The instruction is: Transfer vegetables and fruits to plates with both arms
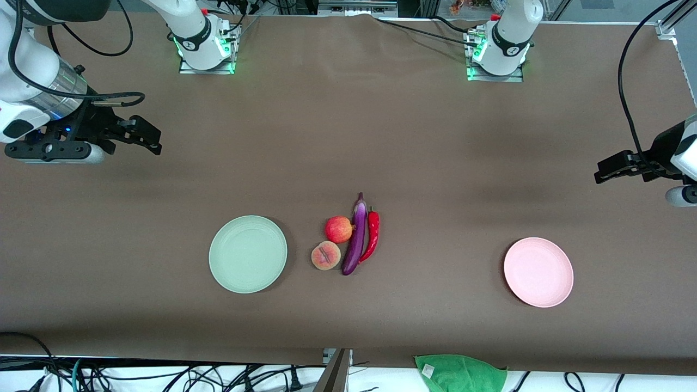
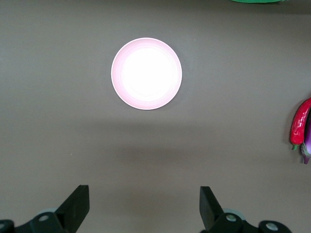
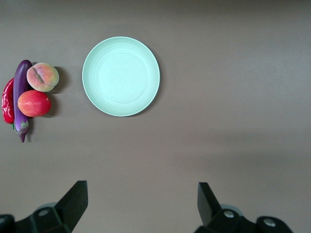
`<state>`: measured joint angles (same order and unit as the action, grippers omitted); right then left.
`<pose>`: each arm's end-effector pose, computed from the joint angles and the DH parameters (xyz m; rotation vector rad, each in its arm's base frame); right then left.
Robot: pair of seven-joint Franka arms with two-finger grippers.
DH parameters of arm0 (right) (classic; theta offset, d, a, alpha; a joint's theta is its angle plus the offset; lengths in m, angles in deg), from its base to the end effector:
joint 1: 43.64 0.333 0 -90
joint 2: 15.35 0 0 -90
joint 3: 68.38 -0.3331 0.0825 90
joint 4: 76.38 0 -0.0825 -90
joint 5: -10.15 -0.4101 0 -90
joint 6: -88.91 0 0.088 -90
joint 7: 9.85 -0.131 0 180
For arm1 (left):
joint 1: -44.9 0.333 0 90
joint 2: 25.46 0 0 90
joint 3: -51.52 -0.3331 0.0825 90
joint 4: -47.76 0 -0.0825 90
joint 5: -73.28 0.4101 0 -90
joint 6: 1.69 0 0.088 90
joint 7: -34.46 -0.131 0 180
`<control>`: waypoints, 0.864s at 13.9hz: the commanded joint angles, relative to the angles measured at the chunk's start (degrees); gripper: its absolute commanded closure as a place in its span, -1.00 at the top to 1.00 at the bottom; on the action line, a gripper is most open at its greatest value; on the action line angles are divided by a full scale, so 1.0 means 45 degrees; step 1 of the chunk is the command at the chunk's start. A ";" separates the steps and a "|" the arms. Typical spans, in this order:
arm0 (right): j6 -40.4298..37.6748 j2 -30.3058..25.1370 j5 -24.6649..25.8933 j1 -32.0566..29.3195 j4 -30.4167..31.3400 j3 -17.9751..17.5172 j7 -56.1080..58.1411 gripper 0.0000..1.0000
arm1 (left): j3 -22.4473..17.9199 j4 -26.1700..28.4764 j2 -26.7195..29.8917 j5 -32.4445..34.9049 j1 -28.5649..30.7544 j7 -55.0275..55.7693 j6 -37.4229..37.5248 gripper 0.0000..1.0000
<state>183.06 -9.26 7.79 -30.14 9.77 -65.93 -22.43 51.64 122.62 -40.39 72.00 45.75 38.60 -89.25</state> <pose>0.6099 0.1257 0.5940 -3.0984 0.0444 -0.0391 0.6581 0.0056 0.5833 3.1165 0.1318 -0.0617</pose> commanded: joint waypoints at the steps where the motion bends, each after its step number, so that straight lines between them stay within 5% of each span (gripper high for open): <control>1: -0.0082 -0.0122 0.0075 -0.0032 -0.0022 -0.0018 0.0141 0.99 | -0.0027 -0.0365 -0.0159 -0.0185 0.0066 -0.0276 0.0140 1.00; 12: -0.0024 -0.0103 0.0075 -0.0052 -0.0022 0.0060 0.0141 0.99 | -0.0047 -0.0365 -0.0179 -0.0068 -0.0051 -0.0257 0.0102 1.00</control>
<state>183.06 -9.26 7.79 -30.17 9.77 -65.67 -22.43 51.46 122.62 -40.39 72.00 45.79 38.60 -89.25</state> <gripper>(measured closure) 0.000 0.000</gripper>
